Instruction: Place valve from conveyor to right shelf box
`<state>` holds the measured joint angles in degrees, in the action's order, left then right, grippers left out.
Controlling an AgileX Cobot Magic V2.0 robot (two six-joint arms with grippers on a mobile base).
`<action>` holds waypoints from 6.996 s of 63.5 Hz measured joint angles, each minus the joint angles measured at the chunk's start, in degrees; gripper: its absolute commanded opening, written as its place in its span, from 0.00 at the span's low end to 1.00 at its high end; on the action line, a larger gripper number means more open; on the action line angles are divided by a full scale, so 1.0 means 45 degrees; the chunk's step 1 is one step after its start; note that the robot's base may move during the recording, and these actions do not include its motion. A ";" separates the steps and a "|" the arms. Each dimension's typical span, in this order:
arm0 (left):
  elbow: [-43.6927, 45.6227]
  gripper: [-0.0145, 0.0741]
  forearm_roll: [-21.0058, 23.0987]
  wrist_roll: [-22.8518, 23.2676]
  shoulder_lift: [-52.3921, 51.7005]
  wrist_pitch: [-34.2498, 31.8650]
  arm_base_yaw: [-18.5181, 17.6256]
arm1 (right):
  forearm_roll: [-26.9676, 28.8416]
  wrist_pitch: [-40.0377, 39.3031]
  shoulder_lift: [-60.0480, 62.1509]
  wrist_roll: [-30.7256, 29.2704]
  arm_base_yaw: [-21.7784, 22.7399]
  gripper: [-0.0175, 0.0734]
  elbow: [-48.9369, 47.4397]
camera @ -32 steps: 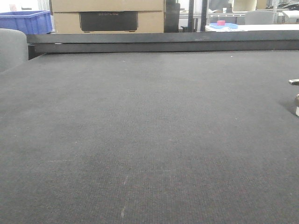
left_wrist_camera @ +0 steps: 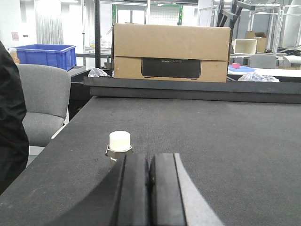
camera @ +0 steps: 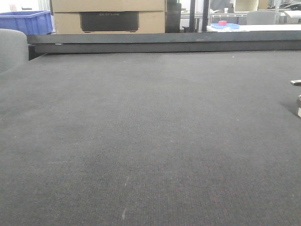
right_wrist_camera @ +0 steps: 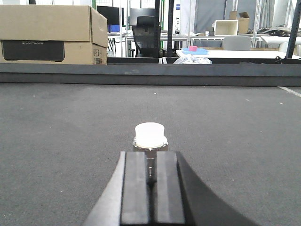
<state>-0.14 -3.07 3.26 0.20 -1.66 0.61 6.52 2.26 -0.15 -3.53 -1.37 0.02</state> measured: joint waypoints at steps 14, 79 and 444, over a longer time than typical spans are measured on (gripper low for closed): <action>0.0000 0.04 0.0000 0.0000 0.0000 -0.0025 0.0000 | 0.0000 -0.0026 0.0000 0.0000 0.0000 0.01 0.0000; 0.9066 0.84 0.0138 -0.0024 0.6216 0.5284 0.0000 | 0.0023 0.2600 -0.4460 0.0000 0.0000 0.82 -0.6939; 1.3451 0.04 0.1586 -0.2769 0.8580 0.8600 -0.0229 | -0.0233 0.8340 -0.9540 -0.0814 -0.0024 0.02 -1.2822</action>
<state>60.39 4.07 -9.20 38.81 37.04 -0.43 5.47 39.79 -43.08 -7.19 -1.47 -57.67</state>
